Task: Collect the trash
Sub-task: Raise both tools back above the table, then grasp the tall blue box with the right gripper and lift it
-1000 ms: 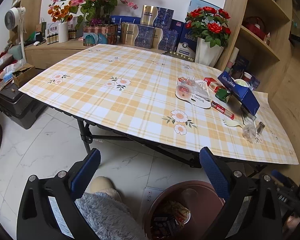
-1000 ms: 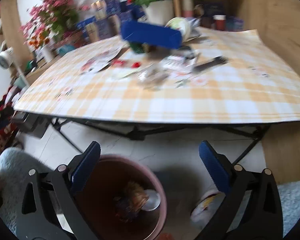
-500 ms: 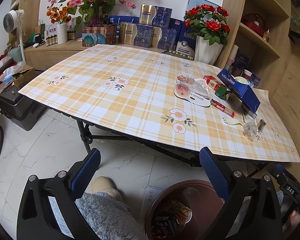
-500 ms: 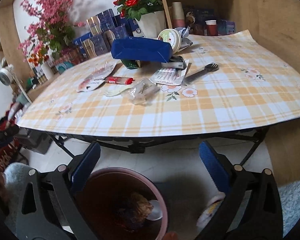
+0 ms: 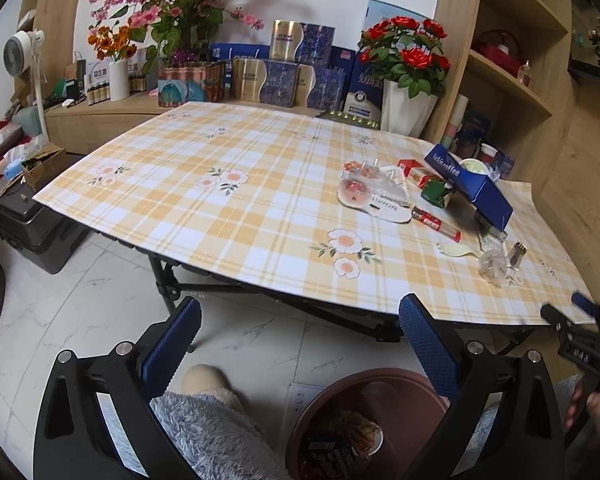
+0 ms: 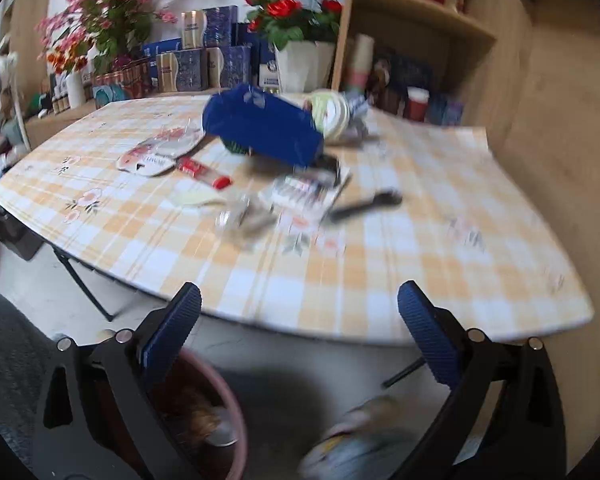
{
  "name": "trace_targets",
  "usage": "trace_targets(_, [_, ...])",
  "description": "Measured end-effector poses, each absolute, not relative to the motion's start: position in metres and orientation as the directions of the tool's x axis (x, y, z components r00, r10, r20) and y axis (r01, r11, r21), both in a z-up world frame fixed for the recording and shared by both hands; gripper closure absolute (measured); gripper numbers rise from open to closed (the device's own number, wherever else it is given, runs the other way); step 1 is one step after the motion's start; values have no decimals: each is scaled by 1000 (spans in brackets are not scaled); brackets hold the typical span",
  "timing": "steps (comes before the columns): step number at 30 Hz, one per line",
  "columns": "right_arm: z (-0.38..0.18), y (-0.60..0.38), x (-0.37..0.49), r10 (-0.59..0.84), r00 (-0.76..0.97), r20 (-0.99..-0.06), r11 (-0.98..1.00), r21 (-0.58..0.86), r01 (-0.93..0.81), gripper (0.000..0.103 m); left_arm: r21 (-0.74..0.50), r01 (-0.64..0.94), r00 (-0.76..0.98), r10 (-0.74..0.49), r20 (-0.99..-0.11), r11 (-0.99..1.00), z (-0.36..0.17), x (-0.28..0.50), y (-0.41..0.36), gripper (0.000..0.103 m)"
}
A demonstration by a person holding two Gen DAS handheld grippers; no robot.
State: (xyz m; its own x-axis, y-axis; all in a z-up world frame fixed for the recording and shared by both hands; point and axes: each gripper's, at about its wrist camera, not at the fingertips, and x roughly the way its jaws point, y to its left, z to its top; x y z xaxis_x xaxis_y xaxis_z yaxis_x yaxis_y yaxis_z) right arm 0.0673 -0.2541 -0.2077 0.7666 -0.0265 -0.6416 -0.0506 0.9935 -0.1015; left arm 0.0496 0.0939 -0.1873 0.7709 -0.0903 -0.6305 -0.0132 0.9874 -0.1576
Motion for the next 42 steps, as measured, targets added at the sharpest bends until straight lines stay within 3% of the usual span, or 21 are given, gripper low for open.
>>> trace_targets(11, [-184, -211, 166, -85, 830, -551, 883, -428, -194, 6, -215, 32, 761, -163, -628, 976, -191, 71, 77, 6])
trace_targets(23, [-213, -178, 258, -115, 813, -570, 834, -501, -233, 7, -313, 30, 735, -233, -636, 949, -203, 97, 74, 6])
trace_targets(24, [-214, -178, 260, -109, 811, -575, 835, -496, -240, 11, -316, 30, 734, -236, -637, 948, -204, 99, 74, 6])
trace_targets(25, [-214, -177, 261, -102, 809, -579, 835, -492, -246, 24, -320, 30, 733, -238, -637, 947, -205, 101, 73, 6])
trace_targets(27, [-213, -178, 264, -76, 791, -608, 838, -469, -280, 41, -325, 33, 733, -244, -635, 945, -206, 103, 71, 6])
trace_targets(36, [-155, -209, 250, 12, 862, -507, 904, -363, -227, 56, -317, 64, 735, -260, -627, 946, -209, 108, 59, 6])
trace_targets(42, [-113, -252, 239, 86, 885, -457, 971, -161, -178, 60, -305, 73, 729, -260, -633, 949, -209, 109, 53, 6])
